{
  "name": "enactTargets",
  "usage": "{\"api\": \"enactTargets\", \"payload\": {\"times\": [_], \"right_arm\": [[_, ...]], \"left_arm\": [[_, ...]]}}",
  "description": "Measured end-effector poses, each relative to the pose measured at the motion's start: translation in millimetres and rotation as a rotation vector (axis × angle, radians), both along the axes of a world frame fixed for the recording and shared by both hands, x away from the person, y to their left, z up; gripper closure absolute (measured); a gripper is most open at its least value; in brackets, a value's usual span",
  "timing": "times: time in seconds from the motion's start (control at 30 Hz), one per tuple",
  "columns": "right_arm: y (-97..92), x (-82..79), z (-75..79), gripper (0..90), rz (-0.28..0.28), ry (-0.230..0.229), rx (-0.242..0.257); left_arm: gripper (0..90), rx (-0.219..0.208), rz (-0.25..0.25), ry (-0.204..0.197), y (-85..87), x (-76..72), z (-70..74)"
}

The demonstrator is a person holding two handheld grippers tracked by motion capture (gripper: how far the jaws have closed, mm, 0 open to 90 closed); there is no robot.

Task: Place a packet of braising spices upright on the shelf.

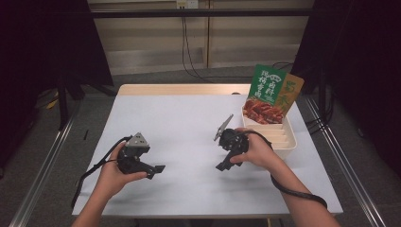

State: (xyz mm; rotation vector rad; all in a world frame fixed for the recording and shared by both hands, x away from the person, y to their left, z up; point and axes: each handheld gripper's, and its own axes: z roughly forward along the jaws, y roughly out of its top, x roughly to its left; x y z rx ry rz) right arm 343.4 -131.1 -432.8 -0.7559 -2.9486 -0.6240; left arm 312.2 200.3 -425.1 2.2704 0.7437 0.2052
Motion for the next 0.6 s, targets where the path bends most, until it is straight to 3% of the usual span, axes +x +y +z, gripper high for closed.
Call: {"api": "enactTargets", "payload": {"times": [0.13, 0.3, 0.43, 0.5, 0.6], "right_arm": [[2.7, -5.2, -6.7, 13.1, 0.005, -0.016, 0.009], [6.3, -11.9, -14.5, 13.1, 0.001, -0.025, 0.018], [5.8, -17.0, -22.2, 13.7, -0.002, -0.023, 0.081], [5.6, -19.7, -23.5, 13.6, -0.012, -0.023, 0.06], [5.0, -23.1, -26.0, 13.6, -0.024, -0.041, 0.089]], "left_arm": [[7.0, 0.018, 0.003, -0.001, -0.3, 0.0, 0.2], [7.0, 0.007, 0.001, 0.001, -1.4, 0.1, -1.8], [7.1, 0.006, -0.005, 0.008, -3.4, 0.2, -3.4], [7.0, 0.024, -0.007, 0.007, -3.7, 0.6, -3.0], [7.0, 0.017, -0.004, 0.004, -5.1, 2.5, -6.2]]}}
